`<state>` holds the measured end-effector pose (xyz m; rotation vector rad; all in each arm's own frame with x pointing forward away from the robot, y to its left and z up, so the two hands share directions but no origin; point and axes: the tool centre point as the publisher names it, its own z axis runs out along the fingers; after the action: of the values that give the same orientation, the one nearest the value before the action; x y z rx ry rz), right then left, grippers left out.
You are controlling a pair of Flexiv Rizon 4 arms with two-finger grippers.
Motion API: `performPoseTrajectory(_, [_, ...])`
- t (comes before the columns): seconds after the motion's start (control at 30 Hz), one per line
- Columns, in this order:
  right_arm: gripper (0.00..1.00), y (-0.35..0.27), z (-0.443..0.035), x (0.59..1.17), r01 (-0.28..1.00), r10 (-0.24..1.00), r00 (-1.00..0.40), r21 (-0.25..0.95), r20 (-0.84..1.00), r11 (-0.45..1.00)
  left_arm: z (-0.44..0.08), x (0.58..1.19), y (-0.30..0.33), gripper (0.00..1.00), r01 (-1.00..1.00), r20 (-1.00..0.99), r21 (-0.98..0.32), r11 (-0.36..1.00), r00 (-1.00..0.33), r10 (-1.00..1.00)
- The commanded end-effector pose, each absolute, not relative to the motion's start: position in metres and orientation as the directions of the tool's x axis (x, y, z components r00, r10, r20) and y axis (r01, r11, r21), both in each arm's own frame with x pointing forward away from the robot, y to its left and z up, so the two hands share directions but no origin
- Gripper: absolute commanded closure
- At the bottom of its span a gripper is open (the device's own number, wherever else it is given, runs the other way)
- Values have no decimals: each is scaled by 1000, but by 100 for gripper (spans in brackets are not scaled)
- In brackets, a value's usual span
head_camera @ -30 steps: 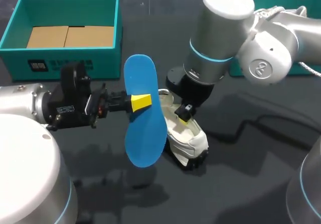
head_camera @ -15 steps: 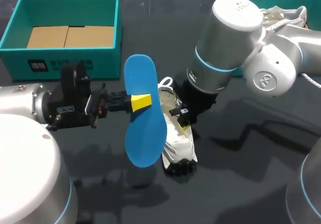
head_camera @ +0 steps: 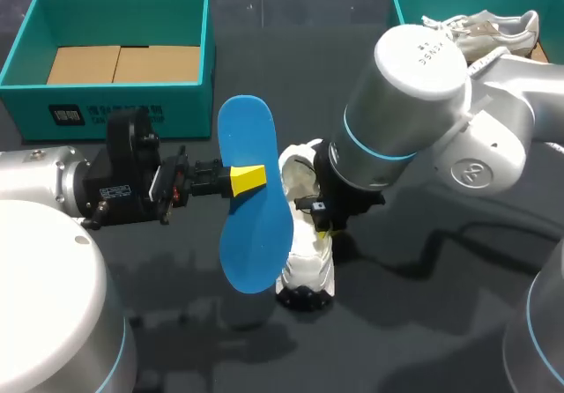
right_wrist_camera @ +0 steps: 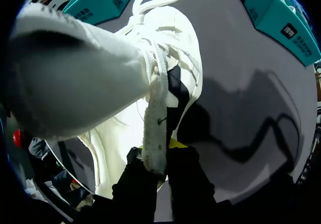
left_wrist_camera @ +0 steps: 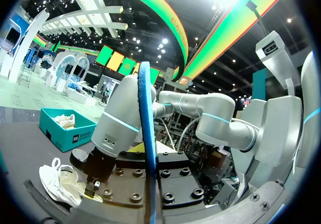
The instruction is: Take the shoe out of the shoebox, open the shoe tongue, remove and reinsert the insole, then place the shoe into the shoebox
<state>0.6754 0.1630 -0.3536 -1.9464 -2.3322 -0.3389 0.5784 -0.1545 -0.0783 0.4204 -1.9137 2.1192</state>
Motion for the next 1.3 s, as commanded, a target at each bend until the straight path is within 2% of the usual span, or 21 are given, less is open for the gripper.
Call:
performPoseTrajectory(0.03, [100, 154, -356, 680, 975, 950, -214, 112, 228, 193, -79, 578, -156, 100, -375, 378, -921, -105, -926, -7])
performPoseTrajectory(0.77, [100, 141, -379, 697, 975, 938, -218, 31, 271, 218, -79, 578, -156, 100, -375, 378, -921, -105, -926, -7])
performPoseTrajectory(0.8, [77, 141, -380, 697, 976, 936, -216, 28, 277, 217, -79, 578, -156, 100, -375, 378, -921, -105, -926, -7])
performPoseTrajectory(0.83, [36, 140, -381, 696, 976, 935, -213, 25, 283, 214, -79, 578, -156, 100, -375, 378, -921, -105, -926, -7])
performPoseTrajectory(0.87, [0, 140, -382, 695, 977, 933, -211, 25, 293, 213, -79, 578, -156, 100, -375, 378, -921, -105, -926, -7])
performPoseTrajectory(1.13, [0, 124, -345, 683, 977, 892, -210, 44, 401, 210, -79, 578, -156, 100, -375, 378, -921, -105, -926, -7])
performPoseTrajectory(1.23, [0, 113, -322, 680, 957, 788, -288, 121, 545, 266, -79, 578, -156, 100, -375, 378, -921, -105, -926, -7])
performPoseTrajectory(1.3, [0, 108, -312, 678, 946, 757, -320, 145, 569, 291, -79, 578, -156, 100, -375, 378, -921, -105, -926, -7])
